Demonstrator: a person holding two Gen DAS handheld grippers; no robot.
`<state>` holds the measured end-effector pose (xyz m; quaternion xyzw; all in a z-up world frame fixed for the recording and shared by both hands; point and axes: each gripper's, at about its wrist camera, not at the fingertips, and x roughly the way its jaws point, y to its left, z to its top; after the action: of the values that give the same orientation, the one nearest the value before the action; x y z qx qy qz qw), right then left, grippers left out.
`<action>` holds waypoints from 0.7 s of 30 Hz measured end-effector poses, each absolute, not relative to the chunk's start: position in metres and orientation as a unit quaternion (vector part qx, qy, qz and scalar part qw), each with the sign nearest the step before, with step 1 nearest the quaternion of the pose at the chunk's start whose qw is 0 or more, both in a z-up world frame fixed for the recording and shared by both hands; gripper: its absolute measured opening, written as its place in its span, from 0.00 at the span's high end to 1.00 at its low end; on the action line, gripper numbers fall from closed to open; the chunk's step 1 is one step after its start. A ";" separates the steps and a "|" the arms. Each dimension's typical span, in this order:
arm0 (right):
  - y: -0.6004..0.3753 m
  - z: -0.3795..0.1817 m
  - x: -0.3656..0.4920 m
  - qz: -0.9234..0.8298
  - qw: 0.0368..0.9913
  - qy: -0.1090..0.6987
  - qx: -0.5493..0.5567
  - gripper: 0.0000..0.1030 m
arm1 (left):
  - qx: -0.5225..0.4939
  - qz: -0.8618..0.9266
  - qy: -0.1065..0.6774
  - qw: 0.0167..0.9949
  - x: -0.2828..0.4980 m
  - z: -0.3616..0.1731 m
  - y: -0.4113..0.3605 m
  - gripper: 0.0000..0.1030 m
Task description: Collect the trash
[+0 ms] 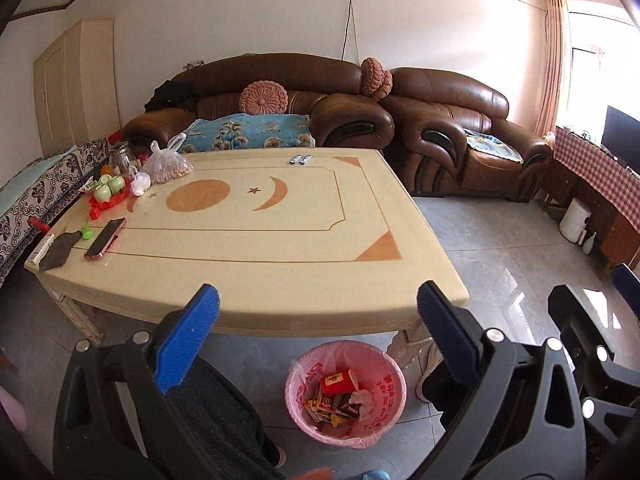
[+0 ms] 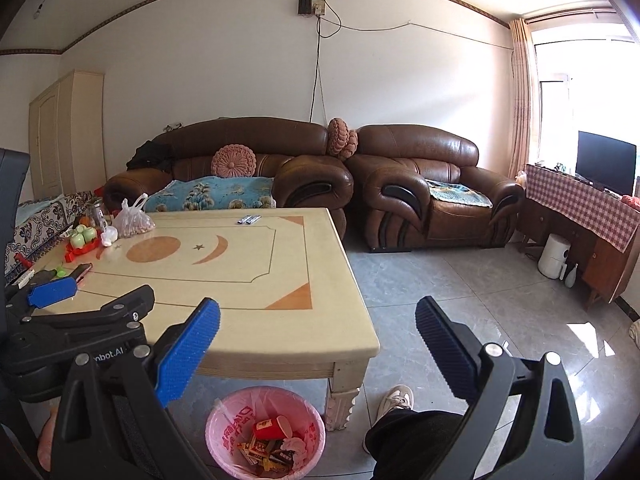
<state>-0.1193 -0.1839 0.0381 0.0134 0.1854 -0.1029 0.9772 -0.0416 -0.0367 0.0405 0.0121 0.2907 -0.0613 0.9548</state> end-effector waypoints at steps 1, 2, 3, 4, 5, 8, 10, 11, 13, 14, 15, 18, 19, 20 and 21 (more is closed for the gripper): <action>-0.183 0.041 -0.122 -0.106 0.977 0.184 0.011 0.07 | 0.012 -0.061 0.290 0.955 -0.043 0.042 -0.037 0.06; -0.181 0.042 -0.125 -0.108 0.977 0.183 0.009 0.07 | 0.012 -0.063 0.291 0.955 -0.045 0.043 -0.037 0.06; -0.181 0.044 -0.127 -0.109 0.977 0.183 0.008 0.07 | 0.011 -0.064 0.292 0.954 -0.047 0.043 -0.036 0.06; -0.180 0.045 -0.128 -0.109 0.977 0.184 0.009 0.07 | 0.010 -0.065 0.291 0.954 -0.048 0.044 -0.036 0.06; -0.181 0.045 -0.129 -0.108 0.977 0.184 0.009 0.07 | 0.011 -0.066 0.291 0.955 -0.049 0.044 -0.036 0.06; -0.182 0.044 -0.131 -0.105 0.976 0.189 0.014 0.07 | 0.012 -0.069 0.295 0.953 -0.049 0.044 -0.035 0.06; -0.183 0.042 -0.130 -0.104 0.976 0.192 0.014 0.07 | 0.013 -0.070 0.297 0.952 -0.050 0.043 -0.034 0.06; -0.183 0.042 -0.130 -0.105 0.975 0.193 0.013 0.07 | 0.015 -0.069 0.297 0.952 -0.050 0.042 -0.035 0.06; -0.182 0.041 -0.128 -0.107 0.975 0.195 0.013 0.07 | 0.018 -0.066 0.298 0.952 -0.050 0.041 -0.035 0.06; -0.182 0.041 -0.129 -0.107 0.975 0.197 0.013 0.07 | 0.019 -0.065 0.299 0.952 -0.050 0.041 -0.035 0.06; -0.182 0.040 -0.126 -0.106 0.974 0.198 0.014 0.07 | 0.020 -0.065 0.301 0.951 -0.050 0.040 -0.035 0.06; -0.183 0.040 -0.125 -0.105 0.974 0.199 0.016 0.07 | 0.022 -0.064 0.301 0.951 -0.048 0.041 -0.035 0.06; -0.182 0.040 -0.125 -0.105 0.974 0.199 0.016 0.07 | 0.023 -0.062 0.300 0.952 -0.049 0.041 -0.035 0.06; -0.183 0.040 -0.125 -0.105 0.974 0.199 0.016 0.07 | 0.023 -0.060 0.299 0.952 -0.049 0.041 -0.035 0.06; -0.183 0.040 -0.125 -0.105 0.974 0.198 0.017 0.07 | 0.024 -0.060 0.298 0.952 -0.049 0.041 -0.035 0.06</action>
<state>-0.1251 -0.1831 0.0403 0.0169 0.1982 -0.1051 0.9744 -0.0495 -0.0353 0.0412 0.0239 0.2985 -0.0600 0.9522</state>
